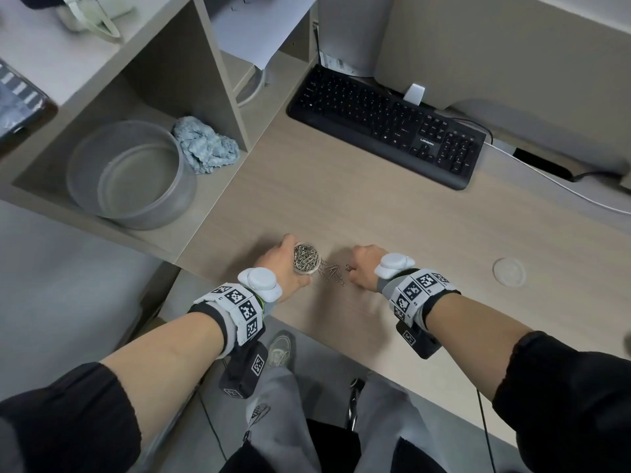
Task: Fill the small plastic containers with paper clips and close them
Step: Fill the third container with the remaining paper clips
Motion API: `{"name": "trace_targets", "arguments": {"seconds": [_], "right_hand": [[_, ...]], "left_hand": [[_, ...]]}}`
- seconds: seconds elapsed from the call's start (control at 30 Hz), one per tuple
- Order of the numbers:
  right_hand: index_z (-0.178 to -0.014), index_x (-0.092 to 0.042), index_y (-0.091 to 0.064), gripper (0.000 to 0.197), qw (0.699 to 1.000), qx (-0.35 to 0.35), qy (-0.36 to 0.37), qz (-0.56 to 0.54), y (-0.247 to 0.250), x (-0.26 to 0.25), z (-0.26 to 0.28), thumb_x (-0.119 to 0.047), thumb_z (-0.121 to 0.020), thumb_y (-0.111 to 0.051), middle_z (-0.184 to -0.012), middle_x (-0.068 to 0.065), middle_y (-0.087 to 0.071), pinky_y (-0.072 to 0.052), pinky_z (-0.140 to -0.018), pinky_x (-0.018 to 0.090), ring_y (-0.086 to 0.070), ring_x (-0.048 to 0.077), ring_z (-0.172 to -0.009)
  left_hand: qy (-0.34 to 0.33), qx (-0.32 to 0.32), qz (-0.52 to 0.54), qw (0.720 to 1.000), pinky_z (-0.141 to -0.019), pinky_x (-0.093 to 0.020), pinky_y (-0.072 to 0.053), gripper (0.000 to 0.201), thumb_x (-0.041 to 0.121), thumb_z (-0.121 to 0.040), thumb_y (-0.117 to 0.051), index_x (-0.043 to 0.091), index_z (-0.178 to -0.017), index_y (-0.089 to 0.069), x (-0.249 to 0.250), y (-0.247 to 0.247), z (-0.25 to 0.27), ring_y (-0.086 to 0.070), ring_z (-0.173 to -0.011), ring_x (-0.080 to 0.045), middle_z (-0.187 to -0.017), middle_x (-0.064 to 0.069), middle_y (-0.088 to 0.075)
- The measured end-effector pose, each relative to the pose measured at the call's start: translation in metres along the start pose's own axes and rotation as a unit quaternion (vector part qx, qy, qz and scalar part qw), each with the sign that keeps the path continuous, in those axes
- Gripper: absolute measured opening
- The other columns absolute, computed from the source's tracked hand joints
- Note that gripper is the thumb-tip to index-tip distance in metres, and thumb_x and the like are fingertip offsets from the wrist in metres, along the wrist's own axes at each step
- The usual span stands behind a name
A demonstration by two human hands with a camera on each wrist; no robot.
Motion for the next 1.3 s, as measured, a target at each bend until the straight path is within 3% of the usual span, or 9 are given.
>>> {"name": "trace_targets", "arguments": {"seconds": [0.13,0.23,0.4,0.5,0.63,0.8,0.93,1.13,1.3], "right_hand": [[-0.096,-0.015,-0.054,0.015,0.999,-0.016,0.026,-0.018,-0.004,-0.002,0.006,-0.026,-0.086,-0.053,-0.095,0.008,-0.062,-0.046,-0.065,0.032,-0.06,0.031,-0.078],[-0.08,-0.031,-0.047,0.012,0.998,-0.013,0.055,-0.041,-0.003,-0.002,0.011,-0.022,-0.084,-0.053,-0.09,0.003,-0.058,-0.045,-0.064,0.032,-0.057,0.029,-0.076],[-0.068,-0.023,-0.036,0.021,0.997,-0.039,0.058,-0.026,-0.005,0.0,0.016,-0.02,-0.082,-0.051,-0.078,0.001,-0.054,-0.041,-0.06,0.029,-0.056,0.029,-0.072],[-0.066,-0.025,-0.035,0.024,0.997,-0.047,0.056,-0.03,-0.004,0.002,0.023,-0.021,-0.083,-0.052,-0.073,-0.001,-0.051,-0.042,-0.059,0.029,-0.055,0.029,-0.069],[-0.066,-0.023,-0.044,0.02,0.991,-0.006,0.053,-0.12,0.014,-0.002,0.026,-0.025,-0.08,-0.059,-0.086,0.003,-0.065,-0.051,-0.068,0.034,-0.062,0.029,-0.079],[-0.067,-0.023,-0.049,0.021,0.959,0.062,0.12,-0.249,0.057,-0.027,0.032,-0.017,-0.079,-0.065,-0.064,-0.009,-0.052,-0.044,-0.063,0.031,-0.05,0.017,-0.067],[-0.08,-0.021,-0.056,0.012,0.962,0.06,0.169,-0.207,0.068,-0.05,0.033,-0.018,-0.085,-0.066,-0.068,-0.008,-0.052,-0.041,-0.067,0.029,-0.051,0.016,-0.071],[-0.087,-0.015,-0.061,0.008,0.962,0.079,0.069,-0.251,0.059,-0.017,0.02,-0.022,-0.089,-0.063,-0.075,0.001,-0.06,-0.048,-0.067,0.031,-0.052,0.017,-0.062],[-0.086,-0.013,-0.061,0.018,0.994,-0.034,-0.067,-0.085,0.018,0.016,0.015,-0.027,-0.074,-0.059,-0.073,0.004,-0.069,-0.06,-0.064,0.036,-0.068,0.025,-0.063]], "left_hand": [[0.0,-0.004,0.0,1.0,-0.08,-0.039,-0.051,0.063,0.035,-0.072,-0.079,0.017,-0.12,-0.042,0.002,-0.003,-0.001,-0.061,-0.098,-0.031,-0.113,-0.004,-0.064],[0.001,-0.006,-0.001,1.0,-0.081,-0.04,-0.051,0.063,0.034,-0.073,-0.079,0.016,-0.121,-0.043,0.003,-0.006,-0.002,-0.061,-0.1,-0.032,-0.114,-0.004,-0.064],[0.002,-0.007,-0.005,1.0,-0.081,-0.039,-0.051,0.065,0.033,-0.073,-0.079,0.016,-0.123,-0.042,0.006,-0.011,-0.001,-0.061,-0.101,-0.032,-0.116,-0.005,-0.063],[0.0,-0.002,-0.003,1.0,-0.079,-0.038,-0.05,0.062,0.033,-0.073,-0.078,0.017,-0.121,-0.043,0.009,-0.011,0.001,-0.061,-0.1,-0.031,-0.115,-0.004,-0.063],[0.0,-0.001,0.002,1.0,-0.079,-0.036,-0.049,0.062,0.034,-0.072,-0.079,0.017,-0.121,-0.043,0.01,-0.011,0.002,-0.06,-0.101,-0.031,-0.116,-0.004,-0.063],[0.0,0.006,0.0,1.0,-0.075,-0.033,-0.045,0.068,0.036,-0.072,-0.081,0.017,-0.125,-0.042,0.016,-0.011,0.002,-0.06,-0.103,-0.031,-0.119,-0.005,-0.062],[-0.011,0.012,0.001,1.0,-0.071,-0.032,-0.042,0.067,0.037,-0.073,-0.08,0.015,-0.123,-0.041,0.022,-0.009,0.003,-0.061,-0.1,-0.031,-0.117,-0.007,-0.062],[0.008,0.017,0.012,1.0,-0.082,-0.035,-0.049,0.068,0.037,-0.072,-0.082,0.018,-0.124,-0.043,0.009,-0.001,0.002,-0.06,-0.105,-0.031,-0.12,-0.004,-0.062],[0.012,0.009,0.01,1.0,-0.083,-0.038,-0.05,0.064,0.036,-0.073,-0.079,0.016,-0.121,-0.042,-0.005,0.002,0.002,-0.06,-0.102,-0.033,-0.118,-0.005,-0.063]]}}
Point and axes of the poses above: each hand's wrist, its own z-axis away from the middle knuckle, its own y-axis out of the back of the hand, x = y × z, the point moved 4 cm from there along -z, towards the middle knuckle
